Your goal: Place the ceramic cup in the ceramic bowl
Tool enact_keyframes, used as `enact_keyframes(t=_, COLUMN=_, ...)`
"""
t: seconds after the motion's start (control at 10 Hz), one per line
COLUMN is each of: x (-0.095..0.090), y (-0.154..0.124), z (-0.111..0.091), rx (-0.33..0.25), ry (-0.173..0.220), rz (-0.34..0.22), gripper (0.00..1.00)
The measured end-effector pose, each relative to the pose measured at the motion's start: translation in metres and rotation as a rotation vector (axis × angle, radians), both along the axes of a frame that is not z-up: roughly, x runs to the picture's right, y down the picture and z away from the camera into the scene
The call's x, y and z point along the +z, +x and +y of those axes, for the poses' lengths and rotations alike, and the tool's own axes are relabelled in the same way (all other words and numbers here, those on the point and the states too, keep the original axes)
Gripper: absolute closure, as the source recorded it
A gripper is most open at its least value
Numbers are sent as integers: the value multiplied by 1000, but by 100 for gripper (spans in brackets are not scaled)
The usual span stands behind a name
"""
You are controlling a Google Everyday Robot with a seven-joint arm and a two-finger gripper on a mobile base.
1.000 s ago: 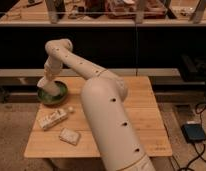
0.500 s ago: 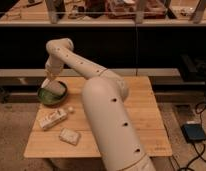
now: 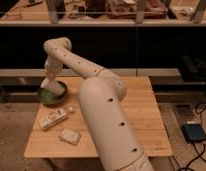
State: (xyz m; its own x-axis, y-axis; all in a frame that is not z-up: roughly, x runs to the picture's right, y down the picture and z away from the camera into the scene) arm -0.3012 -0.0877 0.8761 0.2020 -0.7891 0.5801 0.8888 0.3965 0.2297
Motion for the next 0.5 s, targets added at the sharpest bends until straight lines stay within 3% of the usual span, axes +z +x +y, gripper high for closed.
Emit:
enact_keyframes(t=0.1, x=-1, y=1, z=0, rx=-6, ry=0, rz=8, gripper=20)
enact_keyframes(t=0.5, x=-2, y=2, z=0, rx=-37, ry=15, rz=46, gripper=20)
